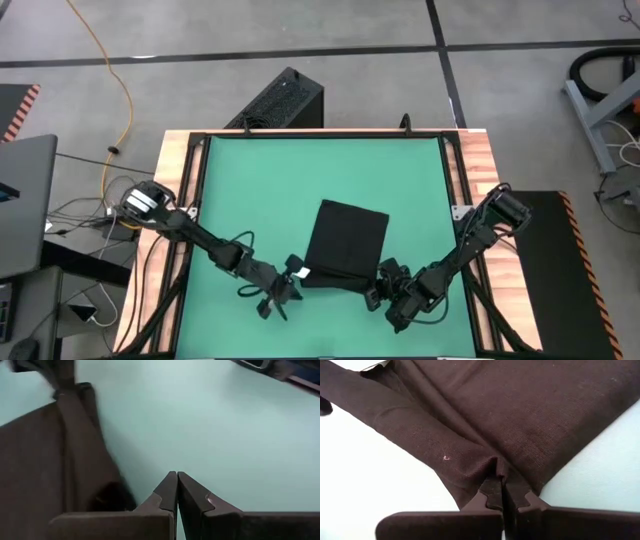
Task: Roll towel into tight, uniform cylinder
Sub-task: Roll the black towel
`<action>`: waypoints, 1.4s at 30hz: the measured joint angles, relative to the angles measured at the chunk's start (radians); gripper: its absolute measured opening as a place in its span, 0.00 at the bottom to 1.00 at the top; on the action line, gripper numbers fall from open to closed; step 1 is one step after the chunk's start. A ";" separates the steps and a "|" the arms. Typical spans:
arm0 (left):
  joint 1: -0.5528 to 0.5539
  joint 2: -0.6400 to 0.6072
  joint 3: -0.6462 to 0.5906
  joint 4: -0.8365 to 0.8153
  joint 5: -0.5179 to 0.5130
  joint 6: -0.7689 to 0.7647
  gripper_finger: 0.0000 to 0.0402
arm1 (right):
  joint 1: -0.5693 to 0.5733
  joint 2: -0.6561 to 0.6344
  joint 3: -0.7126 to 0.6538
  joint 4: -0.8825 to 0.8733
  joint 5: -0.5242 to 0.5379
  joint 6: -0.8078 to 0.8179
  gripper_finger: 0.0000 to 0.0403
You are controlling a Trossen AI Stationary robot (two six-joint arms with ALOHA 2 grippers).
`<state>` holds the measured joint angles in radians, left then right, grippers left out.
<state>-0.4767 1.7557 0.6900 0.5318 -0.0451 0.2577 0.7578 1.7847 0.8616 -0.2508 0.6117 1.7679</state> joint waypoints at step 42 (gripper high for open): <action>0.008 -0.069 0.001 0.045 -0.191 0.013 0.00 | 0.007 0.002 -0.001 -0.002 0.003 -0.030 0.01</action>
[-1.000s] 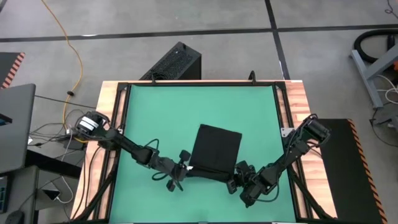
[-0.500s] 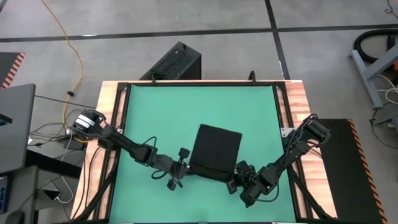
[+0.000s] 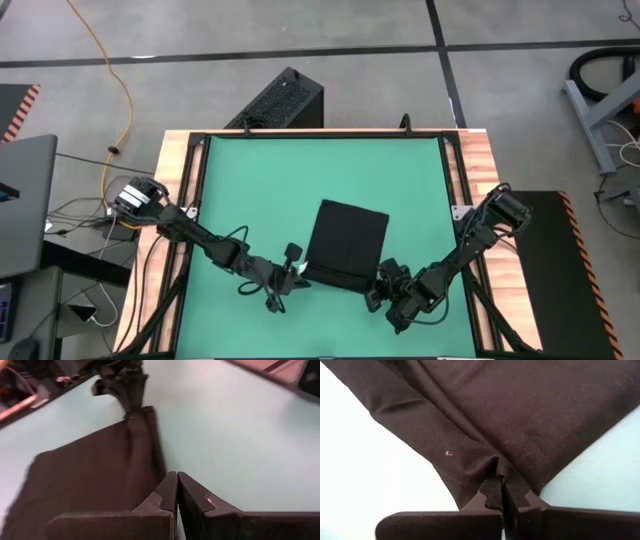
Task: Roll towel into tight, uniform cylinder
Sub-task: Roll the black towel
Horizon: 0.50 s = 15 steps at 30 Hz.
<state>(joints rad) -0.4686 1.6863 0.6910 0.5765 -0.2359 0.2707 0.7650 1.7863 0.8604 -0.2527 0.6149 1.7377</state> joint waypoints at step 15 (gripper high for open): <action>0.117 0.001 -0.029 -0.045 0.022 0.014 0.00 | 0.000 0.000 0.000 0.006 0.004 -0.011 0.01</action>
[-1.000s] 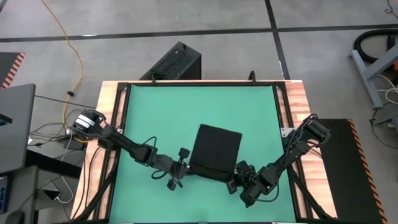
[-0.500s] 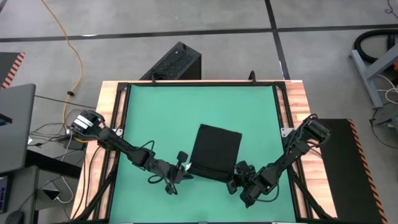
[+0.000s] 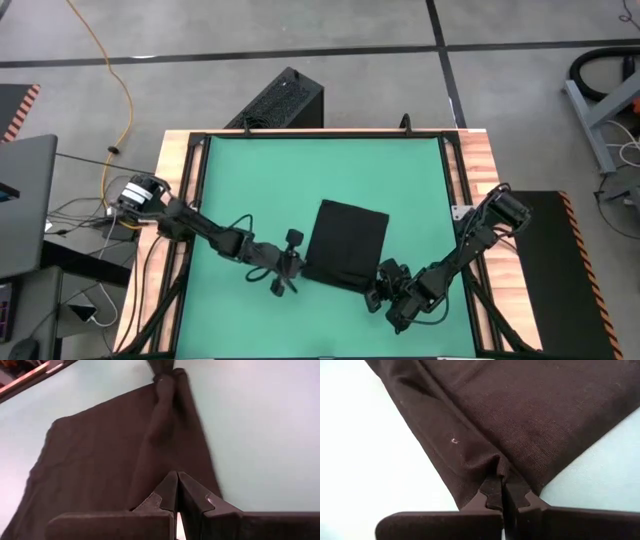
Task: Roll towel into tight, uniform cylinder
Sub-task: Roll the black towel
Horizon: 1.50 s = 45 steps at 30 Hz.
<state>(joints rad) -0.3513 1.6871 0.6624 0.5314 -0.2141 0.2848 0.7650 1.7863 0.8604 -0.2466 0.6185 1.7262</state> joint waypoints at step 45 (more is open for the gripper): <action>0.064 0.140 0.001 0.059 0.076 -0.045 0.00 | 0.094 0.001 0.318 -0.573 0.097 -0.317 0.37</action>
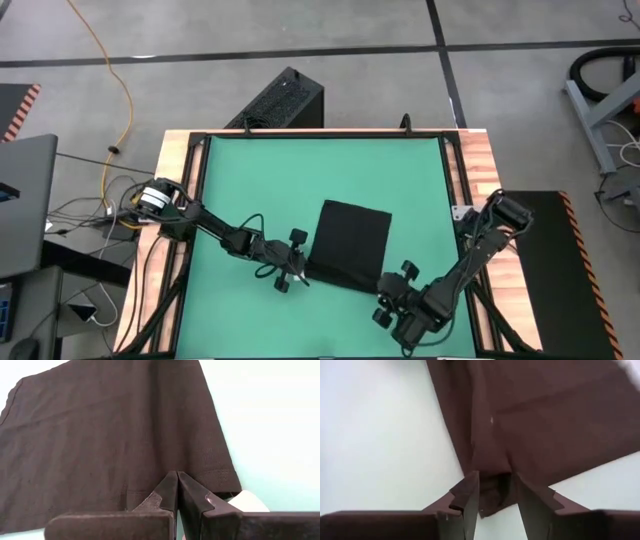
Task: Roll towel into tight, uniform cylinder
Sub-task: Roll the black towel
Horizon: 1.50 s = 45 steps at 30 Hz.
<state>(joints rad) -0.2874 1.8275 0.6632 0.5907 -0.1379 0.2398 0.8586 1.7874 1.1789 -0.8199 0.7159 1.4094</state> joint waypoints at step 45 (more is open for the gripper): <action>-0.027 -0.028 0.013 -0.008 0.001 -0.045 0.00 | -0.043 0.001 -0.308 0.419 0.079 -0.179 0.02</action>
<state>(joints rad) -0.3148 1.7998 0.6761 0.5823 -0.1371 0.1944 0.8154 1.7882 0.8705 -0.4008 0.7953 1.2304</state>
